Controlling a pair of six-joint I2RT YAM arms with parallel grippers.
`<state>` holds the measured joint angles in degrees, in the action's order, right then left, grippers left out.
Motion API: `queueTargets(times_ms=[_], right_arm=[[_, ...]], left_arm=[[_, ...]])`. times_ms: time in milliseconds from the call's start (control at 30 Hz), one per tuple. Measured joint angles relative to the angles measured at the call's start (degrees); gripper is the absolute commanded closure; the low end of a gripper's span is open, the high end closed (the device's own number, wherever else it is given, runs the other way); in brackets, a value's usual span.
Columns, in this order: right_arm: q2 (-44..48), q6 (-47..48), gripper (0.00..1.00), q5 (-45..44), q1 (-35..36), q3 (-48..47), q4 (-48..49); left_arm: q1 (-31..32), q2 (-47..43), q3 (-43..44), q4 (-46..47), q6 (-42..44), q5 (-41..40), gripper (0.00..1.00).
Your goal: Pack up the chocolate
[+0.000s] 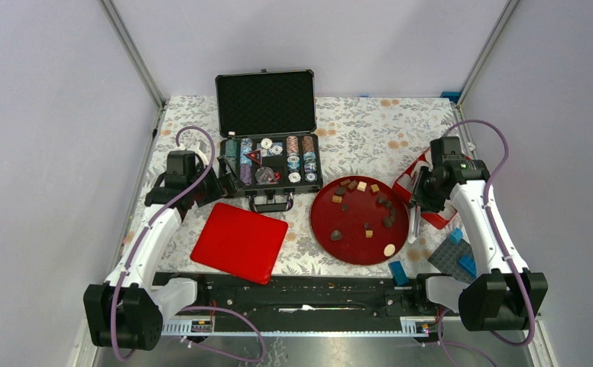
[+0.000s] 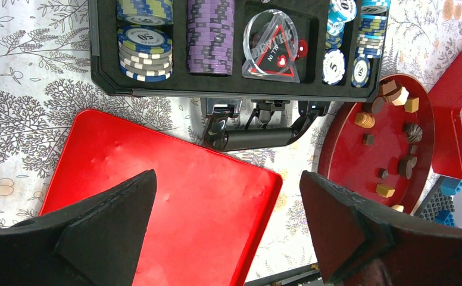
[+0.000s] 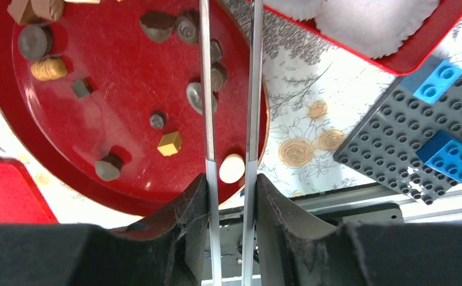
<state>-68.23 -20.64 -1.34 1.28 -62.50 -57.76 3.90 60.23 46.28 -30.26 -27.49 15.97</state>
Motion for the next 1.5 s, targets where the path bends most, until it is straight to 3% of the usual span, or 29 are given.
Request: queueTargets(times_ms=[867, 1333, 1500], right_arm=[[0.6, -0.5, 0.56, 2.4, 0.0, 0.7, -2.2], [1.0, -0.2, 0.58, 2.0, 0.0, 1.1, -3.4], [1.9, 0.5, 0.61, -0.3, 0.0, -3.7, -5.7]], left_arm=[[0.0, 1.7, 0.7, 0.0, 0.0, -0.1, 0.01], [0.4, 1.7, 0.7, 0.0, 0.0, 0.0, 0.01], [0.5, 1.7, 0.7, 0.0, 0.0, 0.0, 0.01]])
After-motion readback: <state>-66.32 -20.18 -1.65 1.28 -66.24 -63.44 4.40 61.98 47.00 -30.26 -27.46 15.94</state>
